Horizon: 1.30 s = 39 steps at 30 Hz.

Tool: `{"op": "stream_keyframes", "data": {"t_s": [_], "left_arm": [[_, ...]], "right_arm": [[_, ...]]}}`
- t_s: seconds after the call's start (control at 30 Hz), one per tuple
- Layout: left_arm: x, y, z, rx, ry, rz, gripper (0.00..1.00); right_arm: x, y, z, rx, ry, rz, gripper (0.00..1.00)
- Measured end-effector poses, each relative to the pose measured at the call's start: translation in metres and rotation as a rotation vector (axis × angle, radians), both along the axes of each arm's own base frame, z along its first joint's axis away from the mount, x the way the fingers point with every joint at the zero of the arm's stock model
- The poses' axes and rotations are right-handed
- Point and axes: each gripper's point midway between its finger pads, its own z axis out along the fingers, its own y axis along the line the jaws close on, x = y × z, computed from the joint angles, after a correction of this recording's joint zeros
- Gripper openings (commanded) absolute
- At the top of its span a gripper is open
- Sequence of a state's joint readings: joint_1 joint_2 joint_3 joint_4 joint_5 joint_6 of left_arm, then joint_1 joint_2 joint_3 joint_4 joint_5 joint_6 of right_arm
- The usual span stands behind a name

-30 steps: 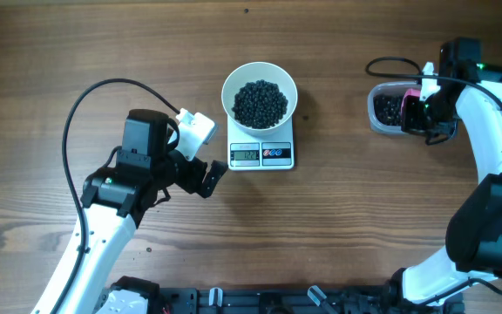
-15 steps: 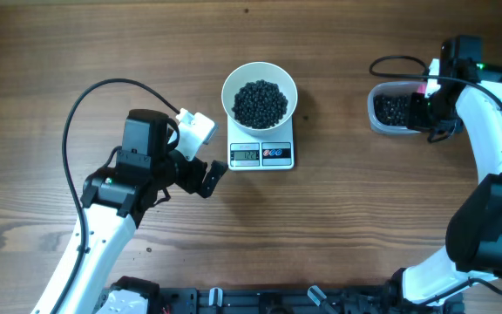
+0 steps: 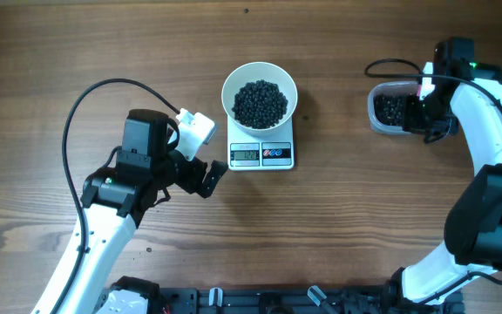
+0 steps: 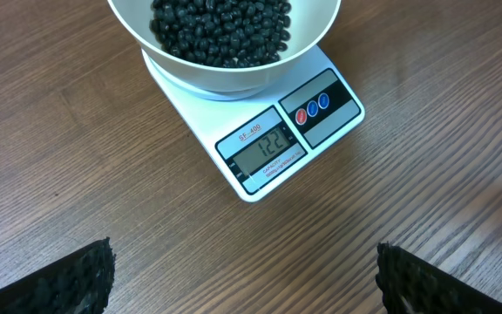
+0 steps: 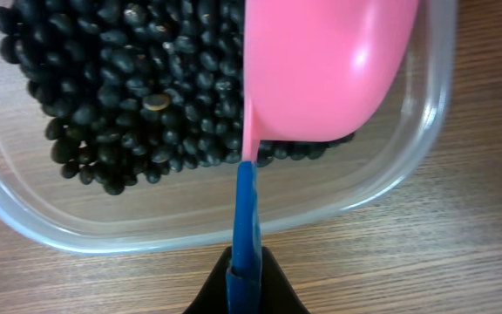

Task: Scoop item into bowl and weigh 150g on scale
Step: 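Move pink scoop back into the bean tub and scoop beans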

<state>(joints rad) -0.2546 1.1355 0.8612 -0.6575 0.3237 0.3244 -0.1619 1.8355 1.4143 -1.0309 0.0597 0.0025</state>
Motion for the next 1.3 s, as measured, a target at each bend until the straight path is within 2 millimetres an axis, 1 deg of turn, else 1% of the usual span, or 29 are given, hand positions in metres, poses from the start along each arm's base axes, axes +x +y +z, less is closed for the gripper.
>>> {"op": "stream_keyframes", "data": {"t_s": [0.1,0.27,0.63,1.0,1.3], "left_arm": [[0.0,0.0,0.0,0.0,0.0,0.0,1.0],[0.0,0.0,0.0,0.0,0.0,0.001,1.0],[0.0,0.0,0.0,0.0,0.0,0.0,1.0],[0.0,0.0,0.0,0.0,0.0,0.0,1.0],[0.0,0.0,0.0,0.0,0.0,0.0,1.0]], "right_arm": [[-0.001,0.006,-0.002,0.031,0.005,0.011,0.04],[-0.007,0.018,-0.005,0.101,0.036,0.039,0.04],[-0.012,0.039,-0.004,0.219,0.047,0.089,0.04],[-0.016,0.052,-0.002,0.293,0.055,0.118,0.04],[-0.02,0.053,0.001,0.362,0.053,0.111,0.04]]}}
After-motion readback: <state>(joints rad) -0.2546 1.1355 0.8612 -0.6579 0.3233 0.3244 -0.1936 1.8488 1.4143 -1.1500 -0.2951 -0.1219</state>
